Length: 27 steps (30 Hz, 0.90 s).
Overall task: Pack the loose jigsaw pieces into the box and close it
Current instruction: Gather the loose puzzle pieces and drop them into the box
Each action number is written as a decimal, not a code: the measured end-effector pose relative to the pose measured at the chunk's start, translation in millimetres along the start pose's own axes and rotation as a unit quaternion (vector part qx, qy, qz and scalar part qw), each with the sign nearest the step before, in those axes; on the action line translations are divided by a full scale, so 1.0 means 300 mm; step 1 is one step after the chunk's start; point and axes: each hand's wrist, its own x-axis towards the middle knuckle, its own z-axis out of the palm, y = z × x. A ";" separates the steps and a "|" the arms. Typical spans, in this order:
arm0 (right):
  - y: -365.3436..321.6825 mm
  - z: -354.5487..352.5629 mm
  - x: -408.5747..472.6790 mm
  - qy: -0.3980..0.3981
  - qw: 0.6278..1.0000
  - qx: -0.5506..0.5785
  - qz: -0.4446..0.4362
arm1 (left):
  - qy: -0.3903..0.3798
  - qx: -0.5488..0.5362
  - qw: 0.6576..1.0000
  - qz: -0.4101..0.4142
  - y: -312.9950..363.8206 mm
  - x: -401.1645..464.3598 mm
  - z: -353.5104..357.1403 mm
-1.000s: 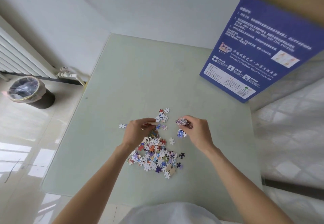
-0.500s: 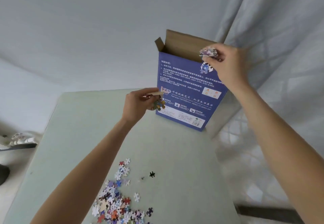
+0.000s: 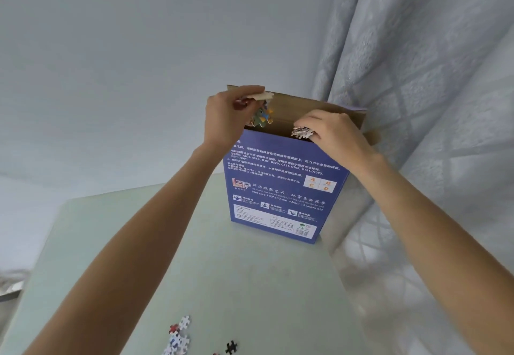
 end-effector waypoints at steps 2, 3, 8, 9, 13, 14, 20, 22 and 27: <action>-0.001 -0.010 0.009 -0.011 0.998 0.043 0.041 | -0.011 0.046 0.998 0.047 -0.016 0.010 0.025; 0.000 -0.015 0.011 -0.018 0.997 0.048 0.051 | -0.022 0.073 0.994 0.081 -0.021 0.013 0.036; -0.013 -0.037 0.014 -0.055 0.995 0.032 0.078 | -0.124 0.195 0.942 0.243 -0.037 0.025 0.052; -0.018 -0.042 0.014 -0.059 0.995 0.024 0.082 | -0.138 0.212 0.931 0.263 -0.042 0.029 0.054; -0.030 -0.050 0.023 -0.075 0.991 0.003 0.107 | -0.171 0.232 0.905 0.312 -0.042 0.062 0.060; -0.033 -0.048 0.024 -0.079 0.991 -0.001 0.109 | -0.174 0.238 0.899 0.324 -0.043 0.069 0.059; -0.064 -0.044 -0.003 -0.052 0.990 -0.014 0.131 | -0.290 0.233 0.900 0.227 -0.050 0.073 0.064; -0.073 -0.031 -0.015 -0.033 0.990 -0.012 0.134 | -0.326 0.246 0.897 0.168 -0.048 0.086 0.062; -0.082 -0.021 -0.017 -0.003 0.990 0.001 0.139 | -0.385 0.279 0.873 0.112 -0.047 0.093 0.039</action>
